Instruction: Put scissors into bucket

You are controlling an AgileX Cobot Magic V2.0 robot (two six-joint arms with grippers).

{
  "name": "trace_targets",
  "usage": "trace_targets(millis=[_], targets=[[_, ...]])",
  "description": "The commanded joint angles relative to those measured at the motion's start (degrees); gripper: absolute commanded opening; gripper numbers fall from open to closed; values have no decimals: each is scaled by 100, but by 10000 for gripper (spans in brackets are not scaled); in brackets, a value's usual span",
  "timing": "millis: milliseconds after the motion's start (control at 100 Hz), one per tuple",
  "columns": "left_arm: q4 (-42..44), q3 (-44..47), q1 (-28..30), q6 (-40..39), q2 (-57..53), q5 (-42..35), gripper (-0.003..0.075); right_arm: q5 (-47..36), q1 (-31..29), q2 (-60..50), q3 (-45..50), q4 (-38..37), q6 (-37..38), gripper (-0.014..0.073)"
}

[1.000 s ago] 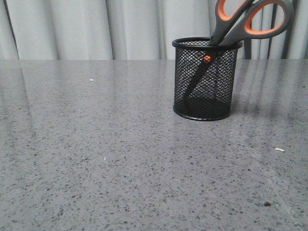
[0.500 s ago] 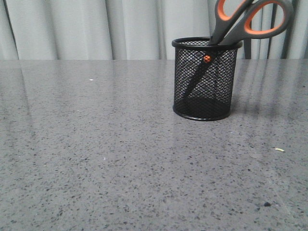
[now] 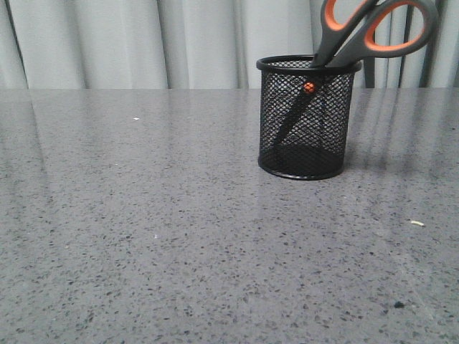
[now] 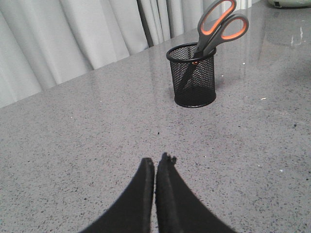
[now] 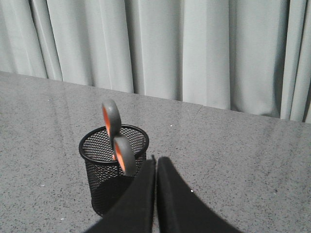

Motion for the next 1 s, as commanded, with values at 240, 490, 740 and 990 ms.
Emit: trace_targets(millis=[240,490,740,990], targets=[[-154,-141,16,-61,76,-482,-20,-468,-11,36,-147,55,-57,-45],[939,221,204,-47,50,-1082,-20,-468,-11,36,-147,55,-57,-45],[823,1084,1397,-47,-69,-1780,-20,-460,-11,36,-147,55,-57,-45],[1126,2077,2225,-542,-262,-3520,-20,-455,-11,48,-147,55,-57,-45]])
